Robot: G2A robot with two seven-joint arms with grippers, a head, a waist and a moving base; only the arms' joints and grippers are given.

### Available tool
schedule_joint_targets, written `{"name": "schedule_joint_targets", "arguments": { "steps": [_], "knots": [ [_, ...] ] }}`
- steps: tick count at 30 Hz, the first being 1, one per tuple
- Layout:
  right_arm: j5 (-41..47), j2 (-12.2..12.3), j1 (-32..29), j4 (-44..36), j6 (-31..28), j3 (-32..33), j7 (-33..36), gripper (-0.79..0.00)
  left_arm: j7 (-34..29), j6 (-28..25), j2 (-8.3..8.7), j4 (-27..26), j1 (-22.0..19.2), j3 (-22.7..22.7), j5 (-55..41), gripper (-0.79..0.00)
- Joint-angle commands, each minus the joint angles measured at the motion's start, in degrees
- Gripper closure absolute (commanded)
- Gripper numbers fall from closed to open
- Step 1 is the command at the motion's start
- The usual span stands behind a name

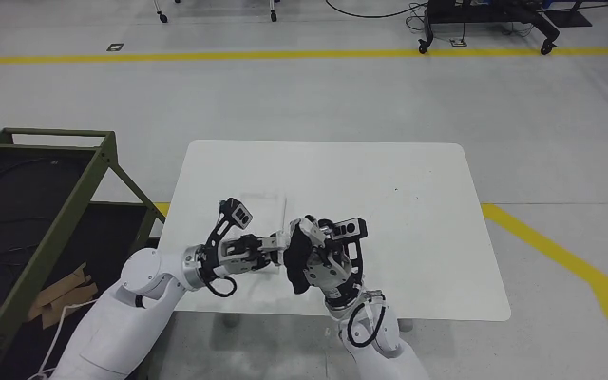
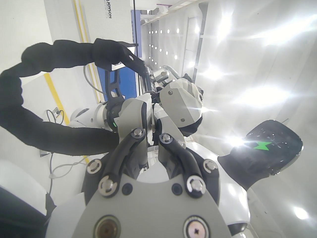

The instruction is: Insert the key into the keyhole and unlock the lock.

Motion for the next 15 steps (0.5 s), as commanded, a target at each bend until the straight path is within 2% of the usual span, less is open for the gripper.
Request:
{"name": "schedule_joint_targets", "arguments": {
  "steps": [1, 15],
  "knots": [
    [0.07, 0.04, -0.05, -0.08, 0.20, 0.02, -0.02, 0.000, 0.31, -1.12, -0.08, -0.35, 0.15, -0.07, 1.60, 0.000],
    [2.11, 0.17, -0.86, -0.37, 1.73, -0.48, -0.40, 0.000, 2.39, -11.12, -0.47, -1.54, 0.74, -1.23, 12.70, 0.000]
  ]
}}
